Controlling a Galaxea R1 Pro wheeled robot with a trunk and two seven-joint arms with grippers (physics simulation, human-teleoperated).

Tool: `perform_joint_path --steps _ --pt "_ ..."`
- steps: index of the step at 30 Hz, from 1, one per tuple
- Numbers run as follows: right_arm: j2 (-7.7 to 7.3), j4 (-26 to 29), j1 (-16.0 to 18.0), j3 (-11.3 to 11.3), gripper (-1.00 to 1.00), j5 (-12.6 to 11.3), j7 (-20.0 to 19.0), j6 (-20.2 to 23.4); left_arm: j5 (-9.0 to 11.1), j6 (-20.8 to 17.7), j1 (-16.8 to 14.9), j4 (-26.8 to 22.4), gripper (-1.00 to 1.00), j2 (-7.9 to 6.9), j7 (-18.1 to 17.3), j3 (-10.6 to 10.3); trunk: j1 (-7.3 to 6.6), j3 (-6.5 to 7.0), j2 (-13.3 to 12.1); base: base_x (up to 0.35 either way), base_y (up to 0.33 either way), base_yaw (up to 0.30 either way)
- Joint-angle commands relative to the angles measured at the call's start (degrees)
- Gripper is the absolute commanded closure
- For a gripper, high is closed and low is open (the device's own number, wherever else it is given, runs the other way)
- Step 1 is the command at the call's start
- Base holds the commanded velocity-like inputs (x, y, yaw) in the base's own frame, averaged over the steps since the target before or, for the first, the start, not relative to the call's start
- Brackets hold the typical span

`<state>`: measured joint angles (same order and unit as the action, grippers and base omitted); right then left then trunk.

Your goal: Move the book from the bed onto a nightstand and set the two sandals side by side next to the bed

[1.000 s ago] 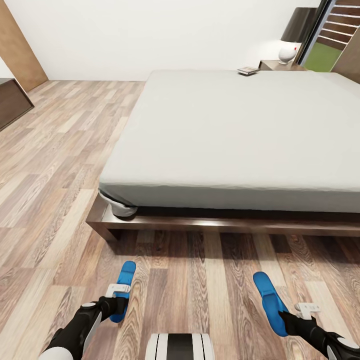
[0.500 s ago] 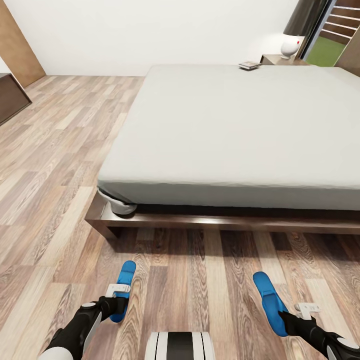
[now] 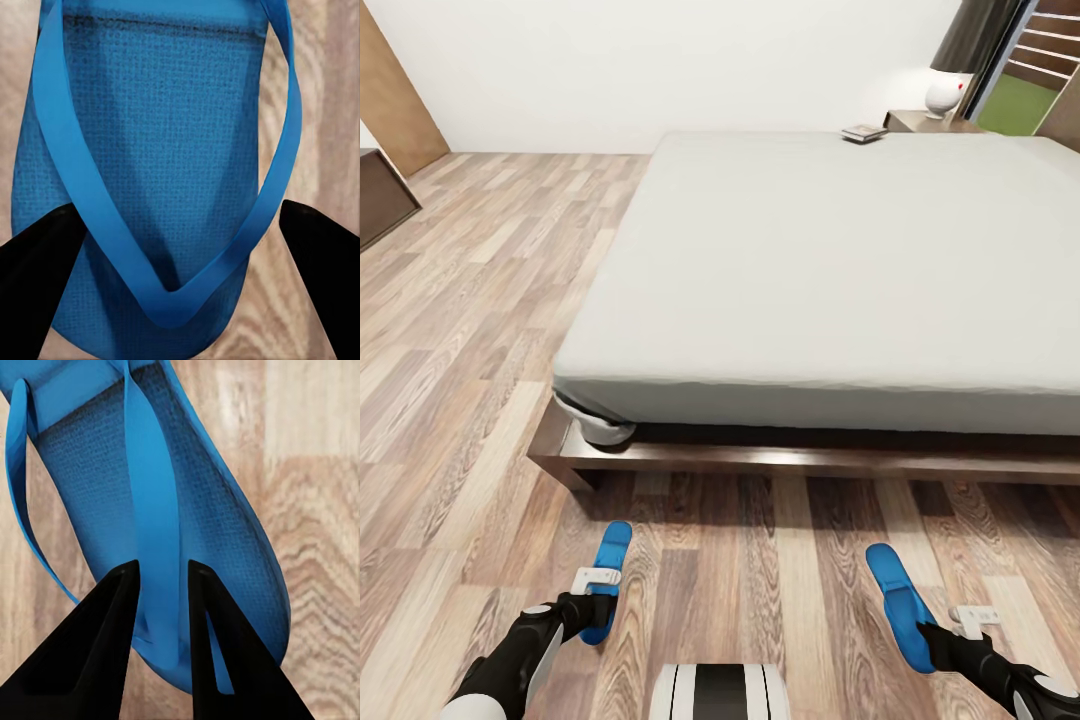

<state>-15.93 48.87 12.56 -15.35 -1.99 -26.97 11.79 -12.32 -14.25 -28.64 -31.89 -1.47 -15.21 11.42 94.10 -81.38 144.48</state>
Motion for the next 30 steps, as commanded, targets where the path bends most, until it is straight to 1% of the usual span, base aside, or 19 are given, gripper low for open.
perform_joint_path --steps 1,5,8,14,17,23,25,27,30 --pt "0.02 0.1 0.0 -0.2 1.00 -0.3 -0.4 0.5 -0.6 0.0 0.0 -0.1 1.00 0.06 -0.5 0.4 0.00 -0.04 0.0 0.051 0.033 0.000" --pt "0.02 0.0 0.0 -0.1 1.00 -0.3 -0.4 0.5 -0.6 1.0 0.0 -0.1 1.00 0.06 -0.5 0.4 0.00 -0.04 0.0 0.018 0.039 0.000" --pt "0.02 0.0 0.0 -0.2 1.00 -0.3 -0.4 0.6 -0.6 1.2 0.0 -0.1 1.00 0.06 -0.5 0.4 0.00 -0.04 0.0 0.002 0.127 0.000" --pt "0.02 -0.1 0.0 -0.1 1.00 -0.3 -0.4 0.5 -0.6 1.2 0.0 -0.1 1.00 0.06 -0.5 0.4 0.00 -0.04 0.0 0.000 0.018 0.000" --pt "0.02 -0.1 0.0 -0.1 1.00 -0.3 -0.4 0.5 -0.6 1.2 0.0 -0.1 1.00 0.06 -0.5 0.5 0.08 -0.70 0.1 0.000 0.001 0.000" --pt "0.02 0.0 0.0 -0.1 1.00 -0.3 -0.4 0.5 -0.6 1.3 0.0 0.0 1.00 0.06 -0.4 0.5 0.08 -0.70 0.1 0.000 0.000 0.000" --pt "0.02 0.0 0.0 -0.1 1.00 -0.3 -0.4 0.5 -0.6 2.1 0.0 0.0 1.00 0.06 -0.3 0.5 0.08 -0.70 0.1 0.000 0.000 0.000" --pt "0.02 0.0 0.0 -0.1 1.00 -0.3 -0.4 0.5 -0.6 4.7 0.0 0.2 1.00 0.06 2.0 0.6 0.08 -0.70 0.1 0.000 0.000 0.000" --pt "0.02 0.0 0.0 -0.1 1.00 -0.3 -0.4 0.5 -0.5 6.1 0.0 0.7 1.00 0.07 4.9 0.5 0.08 -0.70 0.1 0.000 0.000 0.000"
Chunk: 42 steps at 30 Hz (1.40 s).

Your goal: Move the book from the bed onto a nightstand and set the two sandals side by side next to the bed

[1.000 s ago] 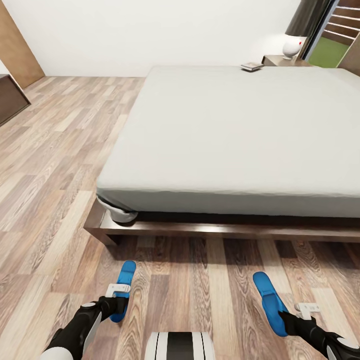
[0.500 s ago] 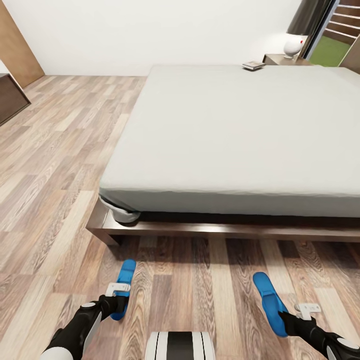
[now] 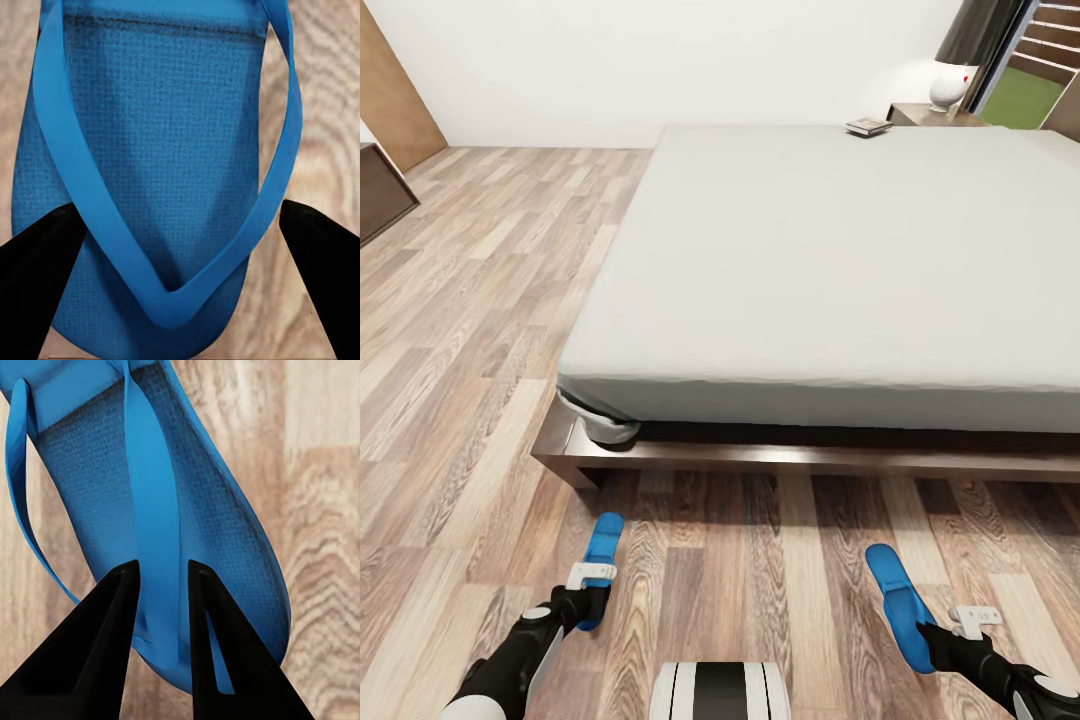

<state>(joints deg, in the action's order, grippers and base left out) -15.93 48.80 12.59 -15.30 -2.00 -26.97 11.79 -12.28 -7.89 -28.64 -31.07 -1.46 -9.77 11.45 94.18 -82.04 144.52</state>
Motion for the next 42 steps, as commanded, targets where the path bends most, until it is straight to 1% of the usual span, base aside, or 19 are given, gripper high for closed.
perform_joint_path --steps 1,7,11,18,22,31,35,42 --pt "0.02 0.1 0.0 -0.2 1.00 -0.3 -0.4 0.5 -0.6 0.0 0.0 0.2 1.00 0.06 0.2 0.4 -0.01 -0.04 0.0 0.000 0.000 0.000" --pt "0.02 0.1 0.0 -0.2 1.00 -0.3 -0.4 0.5 -0.6 0.2 0.0 0.5 1.00 0.13 1.0 0.3 -0.01 -0.04 0.0 0.000 0.000 0.000" --pt "0.02 0.1 0.0 -0.2 1.00 -0.3 -0.4 0.5 -0.6 0.2 0.0 0.5 1.00 0.14 1.0 0.3 0.09 -0.92 0.1 0.000 0.000 0.000" --pt "0.02 0.1 0.0 -0.2 1.00 -0.3 -0.4 0.5 -0.6 0.2 0.0 0.5 1.00 0.14 1.0 0.3 0.09 -0.92 0.1 0.000 0.000 0.000" --pt "0.02 0.1 0.0 -0.2 1.00 -0.3 -0.4 0.5 -0.6 0.2 0.0 0.5 1.00 0.14 1.0 0.3 0.20 -1.81 0.1 0.000 0.000 0.000" --pt "0.02 0.1 0.0 -0.2 1.00 -0.3 -0.4 0.5 -0.6 0.3 0.0 0.5 1.00 0.14 1.0 0.3 0.20 -1.81 0.1 0.000 0.000 0.000" --pt "0.02 0.1 0.0 -0.2 1.00 -0.3 -0.4 0.5 -0.6 0.3 0.0 0.5 1.00 0.14 1.0 0.3 0.30 -2.70 0.2 0.000 0.000 0.000" --pt "0.02 0.1 0.0 -0.2 1.00 -0.3 -0.4 0.5 -0.6 0.4 0.0 0.5 1.00 0.14 1.0 0.3 0.30 -2.70 0.2 0.000 0.000 0.000"
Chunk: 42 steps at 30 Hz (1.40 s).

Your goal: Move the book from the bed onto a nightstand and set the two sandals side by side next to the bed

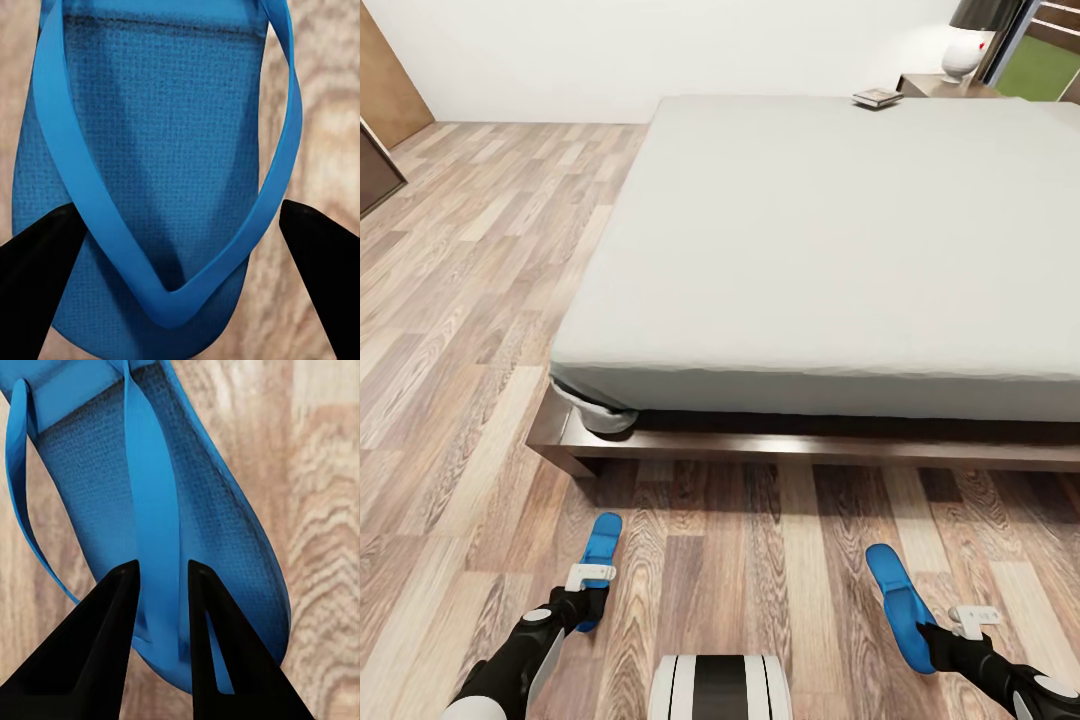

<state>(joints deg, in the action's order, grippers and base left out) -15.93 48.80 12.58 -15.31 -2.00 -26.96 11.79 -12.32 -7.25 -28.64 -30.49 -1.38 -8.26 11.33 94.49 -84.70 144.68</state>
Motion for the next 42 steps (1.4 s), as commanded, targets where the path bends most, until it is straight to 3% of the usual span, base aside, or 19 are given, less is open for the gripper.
perform_joint_path --steps 1,22,26,42 --pt "0.02 0.1 0.0 -0.2 1.00 -0.3 -0.5 0.5 -0.6 -0.3 0.0 -0.1 1.00 0.06 -0.5 0.4 -0.01 -0.04 0.0 0.000 0.000 0.000" --pt "0.02 0.1 0.0 -0.2 1.00 -0.3 -0.4 0.5 -0.6 -0.2 0.0 -0.2 1.00 0.06 -0.5 0.4 0.04 -0.48 0.0 0.044 0.000 0.000" --pt "0.02 0.1 0.0 -0.2 1.00 -0.3 -0.4 0.5 -0.6 -0.2 0.0 -0.2 1.00 0.07 -0.5 0.4 0.14 -1.36 0.1 0.000 0.000 0.000" --pt "0.02 0.1 0.0 -0.2 1.00 -0.3 -0.4 0.5 -0.6 0.3 0.0 -0.2 1.00 0.08 -0.5 0.4 0.22 -2.03 0.1 0.000 0.000 0.000"
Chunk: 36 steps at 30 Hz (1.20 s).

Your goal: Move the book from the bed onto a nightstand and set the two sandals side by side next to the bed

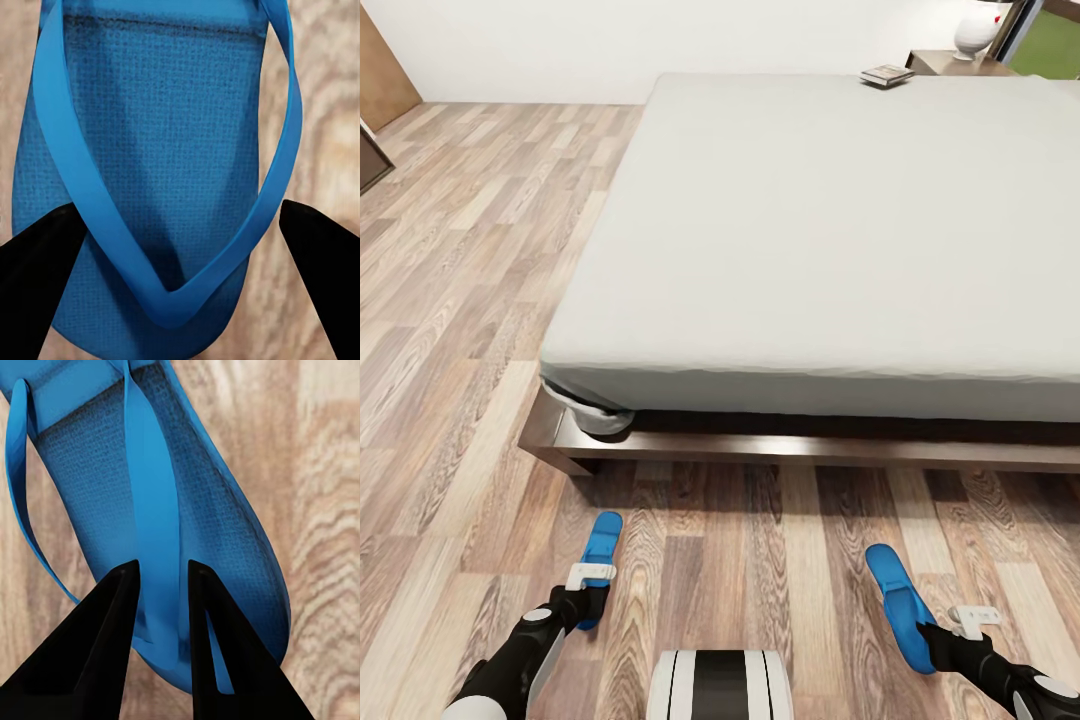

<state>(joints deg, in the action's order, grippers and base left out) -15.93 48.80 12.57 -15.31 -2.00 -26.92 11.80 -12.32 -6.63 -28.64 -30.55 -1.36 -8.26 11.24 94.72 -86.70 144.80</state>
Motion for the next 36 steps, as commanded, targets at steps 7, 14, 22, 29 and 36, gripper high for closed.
perform_joint_path --steps 7,14,22,29,36 --pt "0.02 0.1 0.0 -0.2 1.00 -0.3 -0.5 0.5 -0.6 -0.1 0.0 -0.1 1.00 0.12 -0.5 0.4 0.12 -1.14 0.1 0.000 0.000 0.000" --pt "0.02 0.1 0.0 -0.2 1.00 -0.3 -0.5 0.5 -0.6 -0.1 0.0 -0.1 1.00 0.13 -0.5 0.4 0.12 -1.14 0.1 0.000 0.000 0.000" --pt "0.02 0.0 0.0 -0.2 1.00 -0.3 -0.4 0.5 -0.6 -0.1 0.0 -0.1 1.00 0.13 -0.5 0.4 0.15 -1.36 0.1 0.000 0.000 0.000" --pt "0.02 0.0 0.0 -0.2 1.00 -0.3 -0.4 0.5 -0.6 -0.1 0.0 -0.1 1.00 0.13 -0.5 0.4 0.22 -2.03 0.1 0.000 0.000 0.000" --pt "0.02 0.0 0.0 -0.2 1.00 -0.3 -0.4 0.5 -0.6 -0.1 0.0 -0.1 1.00 0.13 -0.5 0.4 0.22 -2.03 0.1 0.000 0.000 0.000"
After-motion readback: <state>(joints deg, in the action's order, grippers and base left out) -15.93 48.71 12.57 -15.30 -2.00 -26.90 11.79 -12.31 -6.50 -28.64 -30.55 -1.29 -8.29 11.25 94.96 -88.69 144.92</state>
